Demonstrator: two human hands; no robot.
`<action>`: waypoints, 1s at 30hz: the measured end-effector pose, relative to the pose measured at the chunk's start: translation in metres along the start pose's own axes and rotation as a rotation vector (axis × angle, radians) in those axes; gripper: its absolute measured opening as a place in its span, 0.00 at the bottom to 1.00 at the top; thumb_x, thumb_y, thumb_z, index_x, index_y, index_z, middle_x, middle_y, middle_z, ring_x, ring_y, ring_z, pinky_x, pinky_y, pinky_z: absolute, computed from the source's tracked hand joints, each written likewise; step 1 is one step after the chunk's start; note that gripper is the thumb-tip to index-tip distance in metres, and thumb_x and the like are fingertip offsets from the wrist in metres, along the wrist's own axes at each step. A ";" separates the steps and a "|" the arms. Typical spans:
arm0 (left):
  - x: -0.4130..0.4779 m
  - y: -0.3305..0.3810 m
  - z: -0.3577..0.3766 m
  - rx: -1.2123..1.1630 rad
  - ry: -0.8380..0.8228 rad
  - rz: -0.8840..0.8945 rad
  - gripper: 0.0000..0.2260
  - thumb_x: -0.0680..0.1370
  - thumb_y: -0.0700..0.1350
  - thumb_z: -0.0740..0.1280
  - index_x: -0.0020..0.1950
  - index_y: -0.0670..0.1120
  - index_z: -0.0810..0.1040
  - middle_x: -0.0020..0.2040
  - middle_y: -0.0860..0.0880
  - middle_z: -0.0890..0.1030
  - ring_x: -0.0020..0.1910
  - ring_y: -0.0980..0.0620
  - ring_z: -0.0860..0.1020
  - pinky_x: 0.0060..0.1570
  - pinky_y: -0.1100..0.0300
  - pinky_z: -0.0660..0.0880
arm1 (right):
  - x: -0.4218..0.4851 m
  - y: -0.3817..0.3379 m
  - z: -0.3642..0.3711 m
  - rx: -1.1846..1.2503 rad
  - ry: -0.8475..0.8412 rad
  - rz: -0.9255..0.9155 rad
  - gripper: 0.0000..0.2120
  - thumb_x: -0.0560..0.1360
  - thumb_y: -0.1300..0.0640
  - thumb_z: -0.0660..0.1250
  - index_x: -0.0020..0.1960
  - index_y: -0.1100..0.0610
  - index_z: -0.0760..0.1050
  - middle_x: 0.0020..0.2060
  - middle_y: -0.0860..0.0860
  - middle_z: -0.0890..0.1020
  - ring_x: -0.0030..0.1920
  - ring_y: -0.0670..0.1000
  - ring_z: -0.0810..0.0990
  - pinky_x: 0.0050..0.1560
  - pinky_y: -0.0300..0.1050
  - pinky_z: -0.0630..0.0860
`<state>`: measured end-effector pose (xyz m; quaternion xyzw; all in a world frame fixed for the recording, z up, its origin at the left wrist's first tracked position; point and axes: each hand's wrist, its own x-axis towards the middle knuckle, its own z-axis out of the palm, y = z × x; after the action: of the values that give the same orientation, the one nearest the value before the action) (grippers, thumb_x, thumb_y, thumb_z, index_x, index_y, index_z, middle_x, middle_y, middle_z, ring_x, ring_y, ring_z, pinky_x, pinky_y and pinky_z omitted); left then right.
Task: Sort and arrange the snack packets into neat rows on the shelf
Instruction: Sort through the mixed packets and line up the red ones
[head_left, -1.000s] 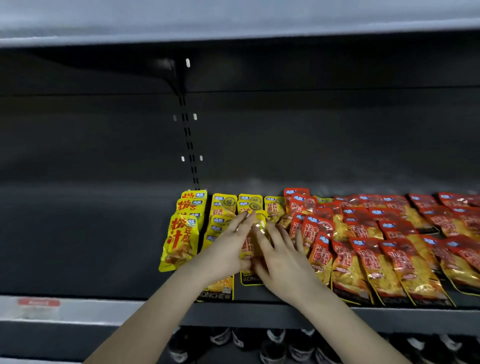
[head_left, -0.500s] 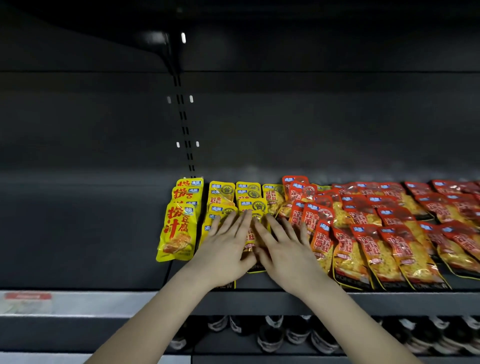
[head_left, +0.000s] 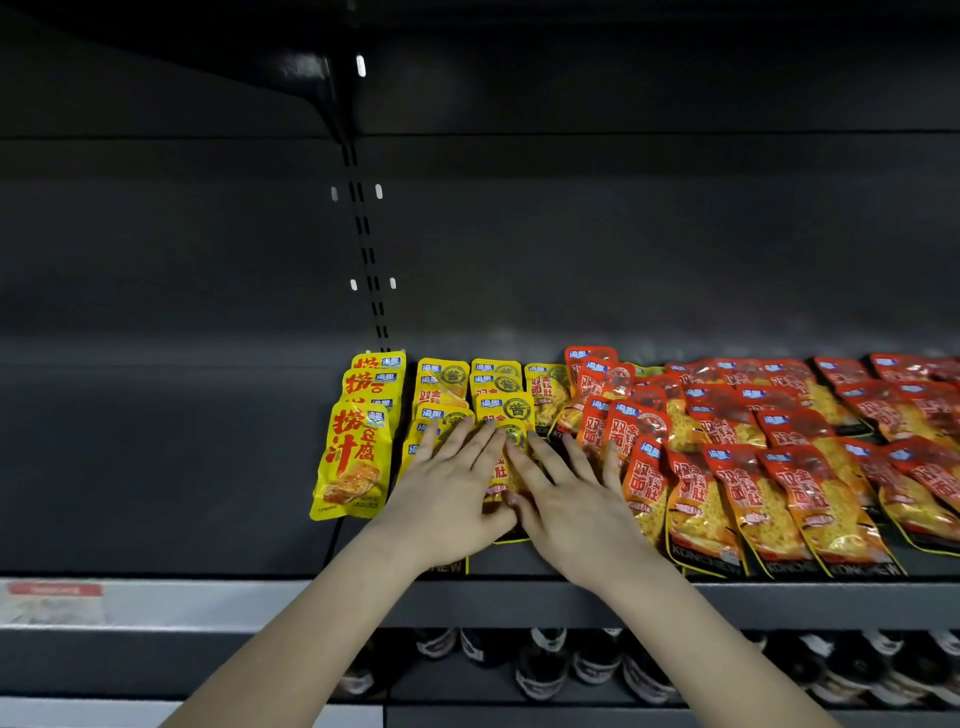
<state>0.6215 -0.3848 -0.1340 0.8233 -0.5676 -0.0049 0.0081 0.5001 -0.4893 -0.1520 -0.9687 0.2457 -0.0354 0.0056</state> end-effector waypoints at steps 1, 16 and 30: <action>0.001 0.000 0.000 0.006 0.000 0.006 0.35 0.73 0.61 0.45 0.78 0.49 0.43 0.78 0.53 0.43 0.76 0.55 0.39 0.72 0.49 0.32 | -0.001 -0.001 -0.001 -0.019 0.006 0.014 0.33 0.72 0.37 0.35 0.75 0.44 0.54 0.73 0.47 0.62 0.73 0.60 0.60 0.68 0.70 0.45; 0.004 0.002 -0.001 0.016 -0.013 0.038 0.34 0.73 0.60 0.42 0.77 0.50 0.39 0.78 0.54 0.39 0.75 0.57 0.37 0.74 0.48 0.34 | -0.004 -0.003 -0.002 -0.008 0.024 0.080 0.29 0.74 0.38 0.45 0.70 0.48 0.68 0.66 0.49 0.74 0.67 0.61 0.70 0.63 0.72 0.58; 0.048 0.057 -0.036 -0.068 0.134 0.146 0.32 0.79 0.53 0.54 0.77 0.53 0.39 0.77 0.55 0.36 0.75 0.56 0.36 0.75 0.53 0.38 | -0.011 0.072 -0.037 0.027 0.139 0.165 0.32 0.73 0.38 0.43 0.70 0.51 0.67 0.70 0.53 0.68 0.70 0.62 0.65 0.66 0.67 0.60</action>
<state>0.5862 -0.4493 -0.0971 0.7775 -0.6237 0.0314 0.0745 0.4539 -0.5471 -0.1176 -0.9401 0.3242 -0.1052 0.0046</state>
